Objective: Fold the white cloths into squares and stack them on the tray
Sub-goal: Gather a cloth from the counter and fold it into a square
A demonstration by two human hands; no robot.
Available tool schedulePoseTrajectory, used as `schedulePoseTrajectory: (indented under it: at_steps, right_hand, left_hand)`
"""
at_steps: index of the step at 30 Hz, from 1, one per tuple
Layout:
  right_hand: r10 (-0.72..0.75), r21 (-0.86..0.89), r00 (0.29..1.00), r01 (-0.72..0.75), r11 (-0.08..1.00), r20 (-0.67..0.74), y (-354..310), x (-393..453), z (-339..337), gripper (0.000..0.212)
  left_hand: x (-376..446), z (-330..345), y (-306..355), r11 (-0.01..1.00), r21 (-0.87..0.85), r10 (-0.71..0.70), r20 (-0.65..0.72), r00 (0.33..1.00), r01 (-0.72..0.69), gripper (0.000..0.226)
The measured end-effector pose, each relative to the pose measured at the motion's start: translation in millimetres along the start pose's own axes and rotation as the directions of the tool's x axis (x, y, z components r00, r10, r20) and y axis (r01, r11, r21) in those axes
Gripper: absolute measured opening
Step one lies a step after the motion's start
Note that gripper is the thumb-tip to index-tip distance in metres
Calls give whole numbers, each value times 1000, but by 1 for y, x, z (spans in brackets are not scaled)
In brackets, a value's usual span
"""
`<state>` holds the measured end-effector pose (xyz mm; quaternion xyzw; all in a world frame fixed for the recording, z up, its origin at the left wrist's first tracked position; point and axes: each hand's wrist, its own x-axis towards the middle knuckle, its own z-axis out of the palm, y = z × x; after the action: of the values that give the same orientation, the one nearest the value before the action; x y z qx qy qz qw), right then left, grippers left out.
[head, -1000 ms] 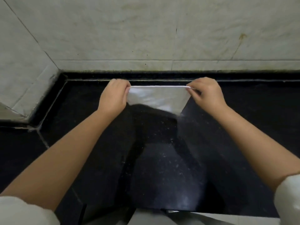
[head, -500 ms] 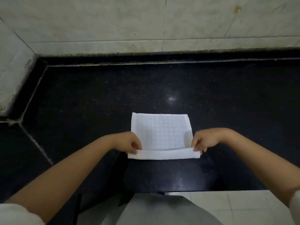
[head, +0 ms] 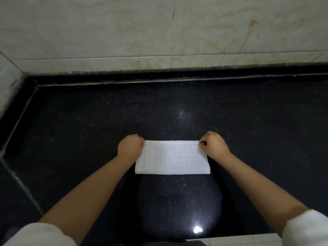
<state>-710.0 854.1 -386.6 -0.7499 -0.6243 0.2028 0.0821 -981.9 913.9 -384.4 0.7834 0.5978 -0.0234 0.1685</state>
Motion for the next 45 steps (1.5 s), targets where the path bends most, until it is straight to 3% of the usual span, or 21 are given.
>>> schedulePoseTrajectory:
  at_steps: [6, 10, 14, 17, 20, 22, 23, 25, 27, 30, 33, 34, 37, 39, 41, 45]
  right_hand:
    - [-63, -59, 998, 61, 996, -20, -4, 1, 3, 22]
    - [-91, -161, 992, 104, 982, 89, -10, 4, -2, 23]
    - [-87, -121, 965, 120, 985, 247, -9, 15, -13, 27]
    - [-134, -165, 953, 184, 969, 272, -10, 22, -25, 23]
    - [-243, -173, 966, 254, 952, 81, -21, 28, -52, 18]
    - [-338, -160, 924, 312, 937, -178, -29, 28, -75, 13]
    - [-374, -139, 877, 347, 927, -302, -30, 25, -83, 12]
    - [-391, -72, 800, 404, 912, -455, -29, 14, -86, 15]
    - [-378, -51, 796, 403, 914, -473, -22, 1, -69, 19]
    - [-320, -85, 867, 312, 946, -382, -9, -20, -21, 5]
    - [-179, -80, 963, 166, 983, -201, 1, -46, 25, 14]
    - [-121, -61, 977, 112, 992, -175, 1, -53, 31, 15]
    - [33, -5, 981, -35, 999, -193, -9, -58, 29, 23]
    - [169, 14, 961, -170, 985, -218, -16, -53, 23, 28]
    - [295, -28, 937, -305, 952, -189, -22, -46, 20, 34]
    - [418, -122, 903, -428, 896, -101, -36, -38, 22, 38]
  left_hand:
    - [2, 4, -2, 999, -22, -28, -27, 999, 28, 24]
    - [0, 2, 0, 998, -53, -26, -35, 999, 24, 23]
    - [-6, 5, 2, 1000, -28, -13, 38, 999, 14, 25]
    - [-5, -6, 10, 966, -227, -123, 27, 992, 126, 19]
    - [2, -38, 9, 962, -265, -106, -169, 980, 59, 24]
    - [4, -64, 7, 983, -83, 114, -418, 901, -163, 33]
    - [3, -73, 3, 959, 53, 264, -516, 815, -277, 35]
    - [-2, -79, -5, 923, 153, 369, -605, 706, -352, 31]
    - [-11, -67, -11, 913, 169, 394, -609, 688, -372, 29]
    - [-29, -21, -25, 885, 199, 464, -426, 777, -420, 27]
    - [-49, 23, -34, 880, 185, 468, -179, 865, -438, 7]
    - [-54, 30, -34, 896, 173, 433, -132, 892, -409, 15]
    - [-56, 31, -34, 906, 148, 419, -169, 892, -397, 13]
    - [-51, 24, -25, 917, 136, 396, -213, 893, -375, 30]
    - [-40, 18, -9, 939, 137, 343, -272, 899, -317, 25]
    - [-15, 17, 29, 989, 52, 145, -78, 986, -141, 52]
